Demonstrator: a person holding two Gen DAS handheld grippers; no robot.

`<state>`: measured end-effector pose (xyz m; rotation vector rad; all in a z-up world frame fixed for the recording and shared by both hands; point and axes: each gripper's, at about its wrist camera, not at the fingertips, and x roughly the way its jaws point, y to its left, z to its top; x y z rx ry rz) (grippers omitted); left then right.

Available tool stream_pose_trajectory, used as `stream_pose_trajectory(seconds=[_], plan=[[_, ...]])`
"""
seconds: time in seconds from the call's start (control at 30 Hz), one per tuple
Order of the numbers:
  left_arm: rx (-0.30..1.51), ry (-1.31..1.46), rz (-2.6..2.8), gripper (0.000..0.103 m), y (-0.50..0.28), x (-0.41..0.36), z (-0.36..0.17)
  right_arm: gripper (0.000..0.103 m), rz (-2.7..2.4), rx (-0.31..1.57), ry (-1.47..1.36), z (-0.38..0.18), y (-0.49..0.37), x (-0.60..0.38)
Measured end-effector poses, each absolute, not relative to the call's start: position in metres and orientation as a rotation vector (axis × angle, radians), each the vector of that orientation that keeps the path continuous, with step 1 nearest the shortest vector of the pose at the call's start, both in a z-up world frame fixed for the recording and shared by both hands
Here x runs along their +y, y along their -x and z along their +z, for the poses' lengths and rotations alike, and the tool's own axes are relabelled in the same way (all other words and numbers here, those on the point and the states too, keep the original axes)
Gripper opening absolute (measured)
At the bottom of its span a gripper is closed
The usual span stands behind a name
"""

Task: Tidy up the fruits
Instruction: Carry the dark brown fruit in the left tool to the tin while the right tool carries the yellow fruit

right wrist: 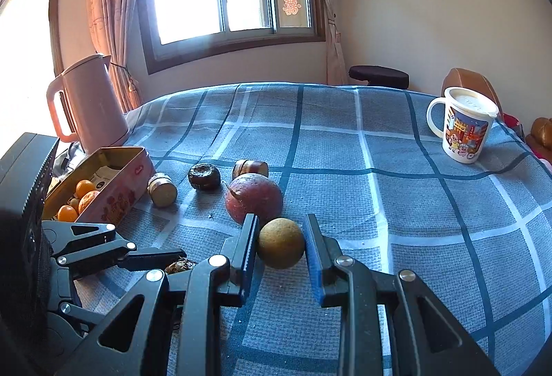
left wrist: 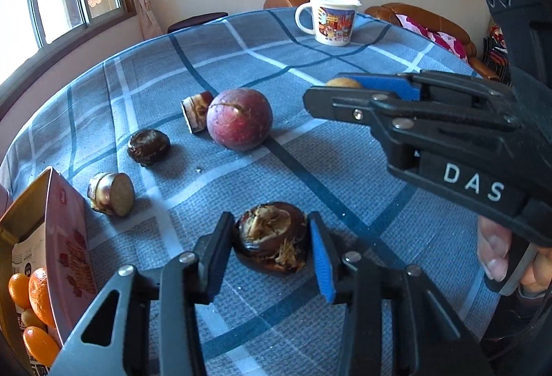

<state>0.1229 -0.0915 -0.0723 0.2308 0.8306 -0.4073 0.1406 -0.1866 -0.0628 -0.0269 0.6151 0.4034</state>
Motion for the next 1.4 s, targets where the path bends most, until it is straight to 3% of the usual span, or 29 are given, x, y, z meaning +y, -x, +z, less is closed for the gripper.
stream_pose_trajectory(seconds=[0.63,1.4], plan=[[0.538,-0.097,-0.263,0.045,-0.091,-0.053,-0.037,0.028,0.458,0.511,0.027,-0.052,-0.124,-0.188],[0.404,-0.070,-0.216,0.045,-0.072,-0.042,-0.025,0.028,0.477,0.370,0.060,-0.042,-0.101,-0.188]])
